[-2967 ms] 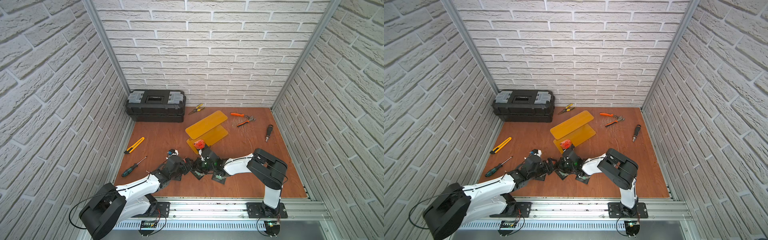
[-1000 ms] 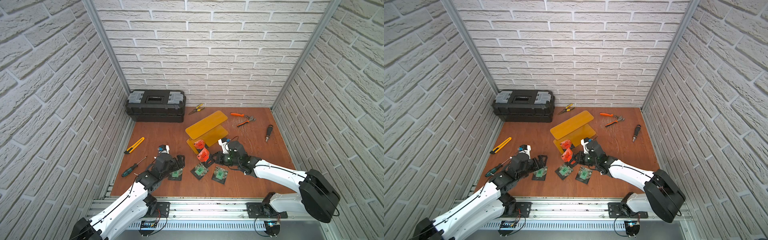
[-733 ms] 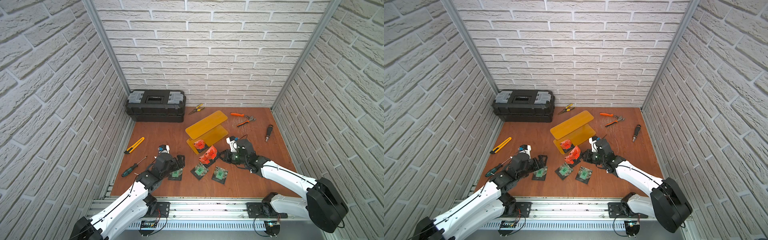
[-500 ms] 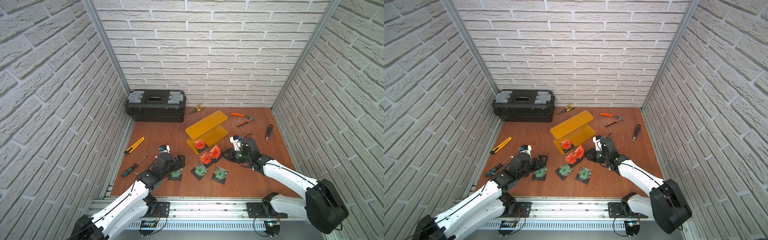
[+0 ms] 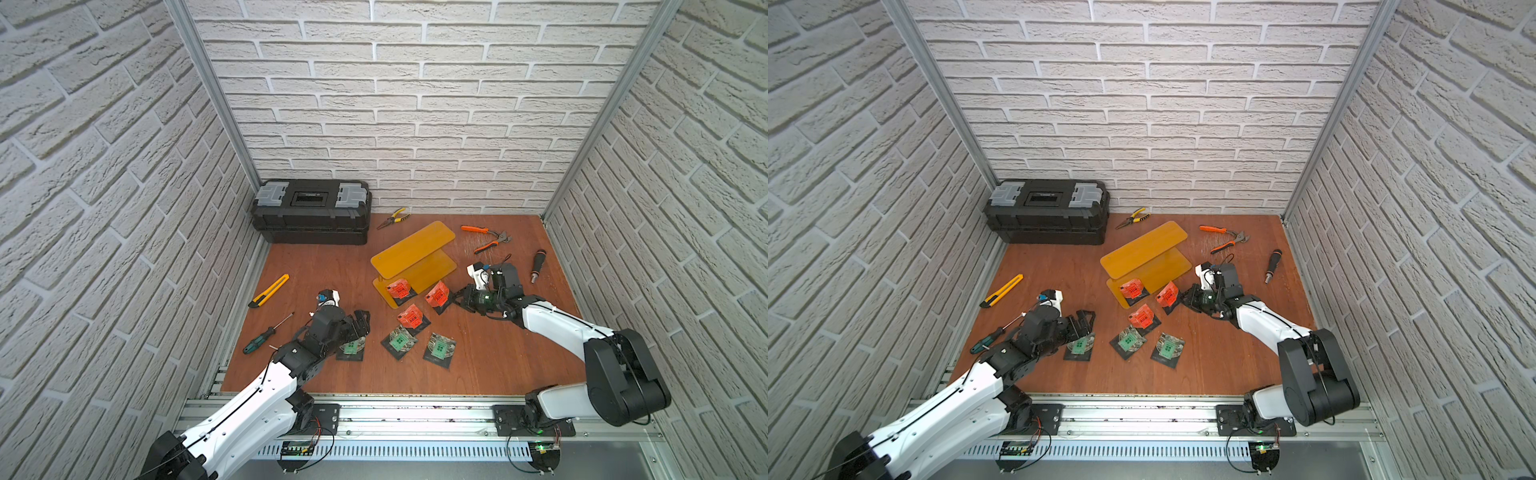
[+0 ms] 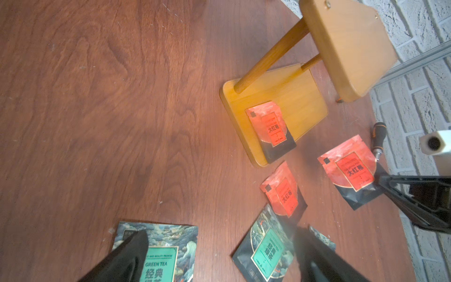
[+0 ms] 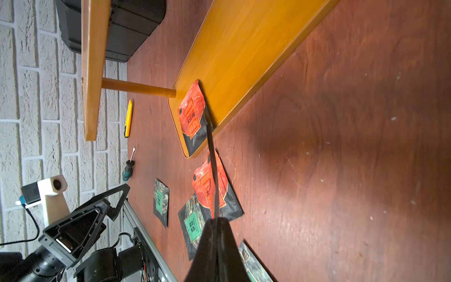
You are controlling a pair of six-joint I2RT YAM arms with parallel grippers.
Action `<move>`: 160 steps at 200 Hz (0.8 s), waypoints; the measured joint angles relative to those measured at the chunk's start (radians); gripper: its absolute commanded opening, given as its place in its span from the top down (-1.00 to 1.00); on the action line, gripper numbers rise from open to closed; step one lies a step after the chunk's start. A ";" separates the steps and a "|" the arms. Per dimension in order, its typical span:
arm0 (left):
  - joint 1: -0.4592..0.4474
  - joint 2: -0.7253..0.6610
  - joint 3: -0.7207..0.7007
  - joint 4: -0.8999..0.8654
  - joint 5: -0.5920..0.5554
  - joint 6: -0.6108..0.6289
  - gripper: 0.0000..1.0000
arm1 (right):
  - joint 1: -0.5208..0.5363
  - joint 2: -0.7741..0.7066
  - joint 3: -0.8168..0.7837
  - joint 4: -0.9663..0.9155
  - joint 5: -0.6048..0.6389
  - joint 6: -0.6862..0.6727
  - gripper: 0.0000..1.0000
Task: Place the tea bags on the shelf by color
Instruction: Place the tea bag on the shelf.
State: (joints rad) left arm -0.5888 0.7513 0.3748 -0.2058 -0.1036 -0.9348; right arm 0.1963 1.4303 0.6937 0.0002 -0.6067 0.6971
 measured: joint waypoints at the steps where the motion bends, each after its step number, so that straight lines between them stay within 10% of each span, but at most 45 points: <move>1: 0.000 -0.002 0.000 -0.001 0.000 0.000 -0.97 | -0.001 0.005 0.003 0.002 -0.002 0.000 0.95; 160: 0.006 -0.087 0.000 -0.035 -0.001 -0.005 -0.97 | -0.029 0.316 0.152 0.194 -0.064 0.052 0.95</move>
State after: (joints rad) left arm -0.5831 0.6643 0.3748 -0.2405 -0.1043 -0.9394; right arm 0.1673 1.7466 0.8459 0.1940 -0.6708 0.7490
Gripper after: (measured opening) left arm 0.985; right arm 0.061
